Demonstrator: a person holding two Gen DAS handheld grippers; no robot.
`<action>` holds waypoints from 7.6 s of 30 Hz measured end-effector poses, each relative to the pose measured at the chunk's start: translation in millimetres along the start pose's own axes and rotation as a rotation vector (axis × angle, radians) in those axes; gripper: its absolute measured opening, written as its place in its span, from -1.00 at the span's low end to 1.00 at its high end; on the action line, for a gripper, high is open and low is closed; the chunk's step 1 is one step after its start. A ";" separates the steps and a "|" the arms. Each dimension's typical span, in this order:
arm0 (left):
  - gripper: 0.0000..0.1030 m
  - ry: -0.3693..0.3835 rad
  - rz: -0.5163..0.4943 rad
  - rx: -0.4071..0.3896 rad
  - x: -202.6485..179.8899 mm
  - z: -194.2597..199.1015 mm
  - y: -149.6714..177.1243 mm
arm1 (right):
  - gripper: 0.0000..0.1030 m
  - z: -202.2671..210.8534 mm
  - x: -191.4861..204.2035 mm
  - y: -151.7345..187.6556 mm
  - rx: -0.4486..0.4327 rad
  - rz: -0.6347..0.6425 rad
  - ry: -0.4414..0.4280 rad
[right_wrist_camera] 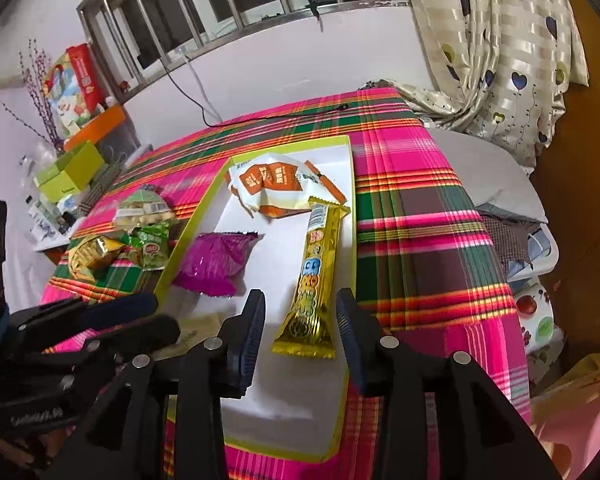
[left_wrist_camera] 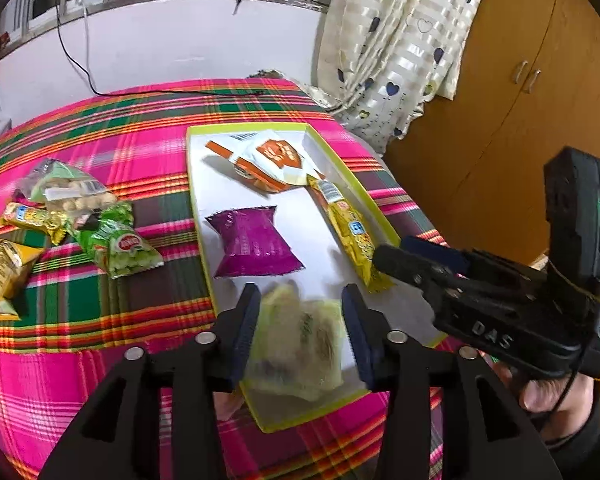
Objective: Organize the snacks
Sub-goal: 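Open the left tool to drop the pale green bag into the box, then grasp the pink jelly cup with the left tool and lift it, then grasp the green pea snack bag with the right tool while the left tool holds the pink cup, then carry the green pea bag over the yellow box with the right tool, then open both tools to drop the green bag and pink cup into the box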
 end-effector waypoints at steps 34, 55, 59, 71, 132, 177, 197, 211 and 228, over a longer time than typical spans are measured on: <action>-0.07 -0.087 0.124 -0.072 45.1 82.7 67.5 | -0.25 61.6 51.8 39.5 -0.018 0.106 -0.081; -0.07 -0.056 0.048 0.000 49.9 26.8 53.8 | -0.25 46.5 48.8 37.8 0.010 0.095 -0.095; -0.09 -0.086 0.060 -0.007 54.9 21.2 50.8 | -0.25 44.8 49.7 37.6 0.012 0.095 -0.093; -0.41 -0.138 0.132 -0.066 78.4 41.7 62.5 | -0.25 44.8 52.5 38.0 0.011 0.106 -0.097; -0.42 -0.140 0.234 -0.172 121.1 117.9 90.7 | -0.18 -51.1 205.5 -40.3 0.071 0.373 -0.126; -0.42 -0.118 0.115 -0.187 39.3 126.6 76.5 | -0.18 73.4 96.9 21.4 -0.058 0.168 -0.164; -0.42 -0.097 0.096 -0.168 30.7 112.1 64.1 | -0.18 60.9 38.6 18.7 -0.041 0.064 -0.068; -0.42 -0.070 0.058 -0.129 19.7 88.5 45.8 | -0.16 23.7 18.8 27.3 0.042 0.043 -0.032; -0.42 -0.015 0.016 -0.076 3.6 50.9 24.3 | -0.06 34.2 8.3 23.9 0.001 0.035 -0.056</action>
Point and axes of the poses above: each gripper's, at about its wrist camera, not at the fingertips, and z roughly against the way its jaws point, x to its left, y to its underside, the point moved 1 cm from there along -z, roughly the way its jaws point, and after that the axes turned 13 degrees about y, right-handed, at the moved point
